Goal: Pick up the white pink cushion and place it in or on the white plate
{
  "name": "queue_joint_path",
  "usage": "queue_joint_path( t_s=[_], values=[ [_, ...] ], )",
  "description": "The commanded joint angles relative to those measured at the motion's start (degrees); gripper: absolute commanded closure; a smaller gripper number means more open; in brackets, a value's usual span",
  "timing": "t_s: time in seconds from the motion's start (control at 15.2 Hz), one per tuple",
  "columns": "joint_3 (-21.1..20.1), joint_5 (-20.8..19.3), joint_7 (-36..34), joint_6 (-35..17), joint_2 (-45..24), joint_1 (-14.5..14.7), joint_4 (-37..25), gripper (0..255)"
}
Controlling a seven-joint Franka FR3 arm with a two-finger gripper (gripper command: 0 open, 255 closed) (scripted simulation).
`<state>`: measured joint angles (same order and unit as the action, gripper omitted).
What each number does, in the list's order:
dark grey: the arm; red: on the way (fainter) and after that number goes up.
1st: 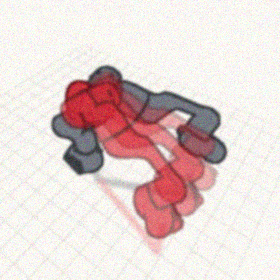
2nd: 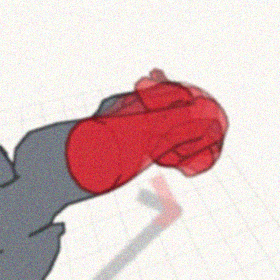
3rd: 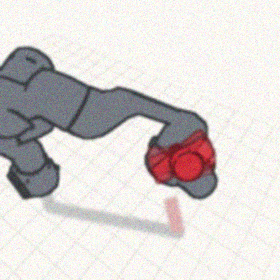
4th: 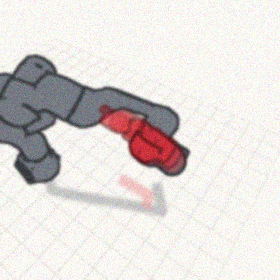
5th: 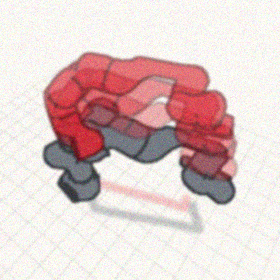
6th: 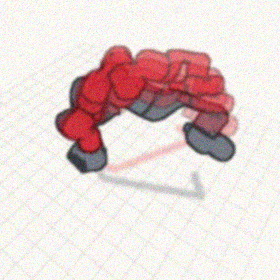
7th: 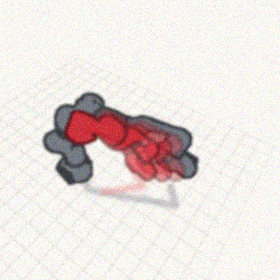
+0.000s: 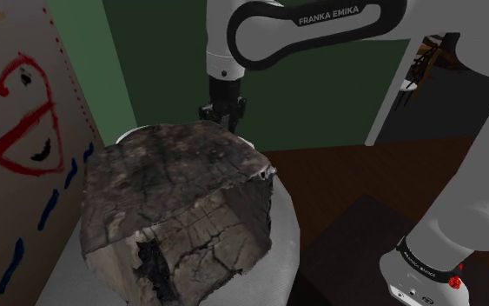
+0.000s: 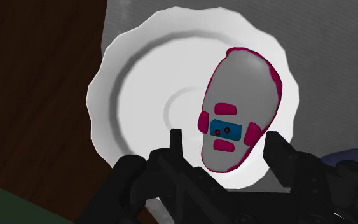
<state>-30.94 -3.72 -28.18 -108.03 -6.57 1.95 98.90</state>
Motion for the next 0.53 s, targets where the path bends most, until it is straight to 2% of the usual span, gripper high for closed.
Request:
queue_joint_path(
  t_s=[0.0, 0.46],
  values=[
    [-0.6, 0.7, 5.3, -3.8, 0.0, 0.0, 2.6, 0],
    [-0.7, -0.1, 5.8, -8.9, -1.5, 0.2, 6.2, 0]
  ],
)
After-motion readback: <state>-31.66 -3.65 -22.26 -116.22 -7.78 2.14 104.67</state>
